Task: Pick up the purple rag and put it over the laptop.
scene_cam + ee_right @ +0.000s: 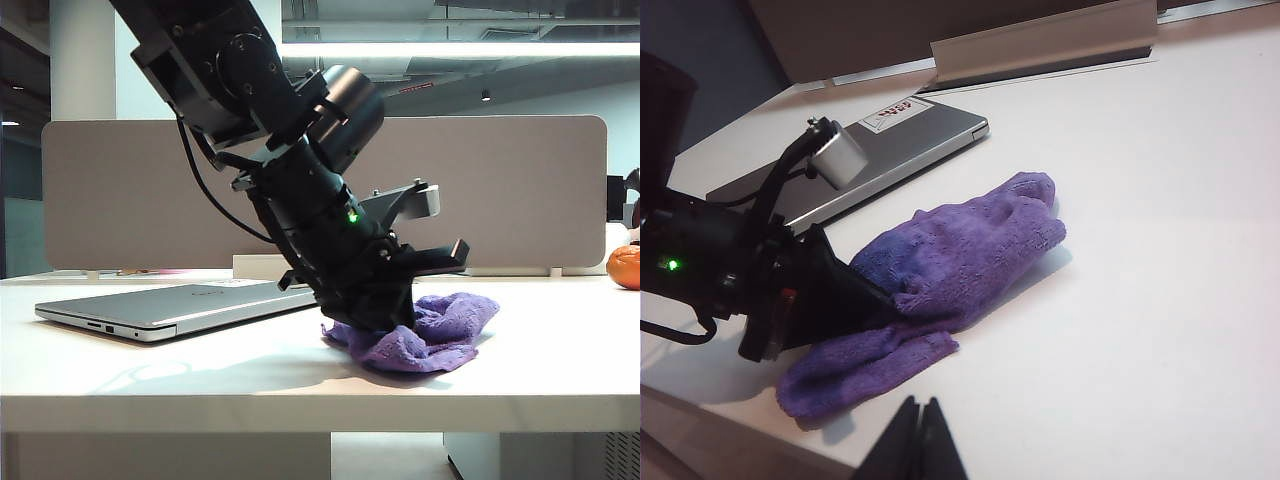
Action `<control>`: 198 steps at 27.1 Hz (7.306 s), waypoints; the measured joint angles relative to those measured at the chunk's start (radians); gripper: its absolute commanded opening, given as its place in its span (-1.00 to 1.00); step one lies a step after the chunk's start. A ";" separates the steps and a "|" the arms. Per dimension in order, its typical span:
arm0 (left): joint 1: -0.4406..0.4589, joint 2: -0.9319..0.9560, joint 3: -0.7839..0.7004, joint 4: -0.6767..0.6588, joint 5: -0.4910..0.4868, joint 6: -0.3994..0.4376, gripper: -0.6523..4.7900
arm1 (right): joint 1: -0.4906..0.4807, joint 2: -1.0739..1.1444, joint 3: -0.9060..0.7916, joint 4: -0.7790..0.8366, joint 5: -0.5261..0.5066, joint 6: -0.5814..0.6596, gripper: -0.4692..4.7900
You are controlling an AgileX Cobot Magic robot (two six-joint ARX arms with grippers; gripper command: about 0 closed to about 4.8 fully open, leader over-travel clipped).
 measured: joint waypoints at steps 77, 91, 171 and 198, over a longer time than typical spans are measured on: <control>0.512 -0.023 0.227 -0.256 -0.179 0.206 0.96 | 0.000 0.000 0.000 0.000 -0.001 0.000 -0.74; 0.512 -0.167 0.245 -0.258 -0.113 0.128 0.79 | 0.000 0.000 0.000 0.000 -0.001 0.000 -0.74; 0.512 -1.550 -0.624 -0.512 0.020 0.021 -0.78 | -0.002 0.000 0.000 -0.045 0.424 -0.117 -0.74; 0.607 -1.685 -1.008 -0.086 -0.147 0.092 -0.78 | -0.001 0.000 0.000 -0.045 0.420 -0.117 -0.74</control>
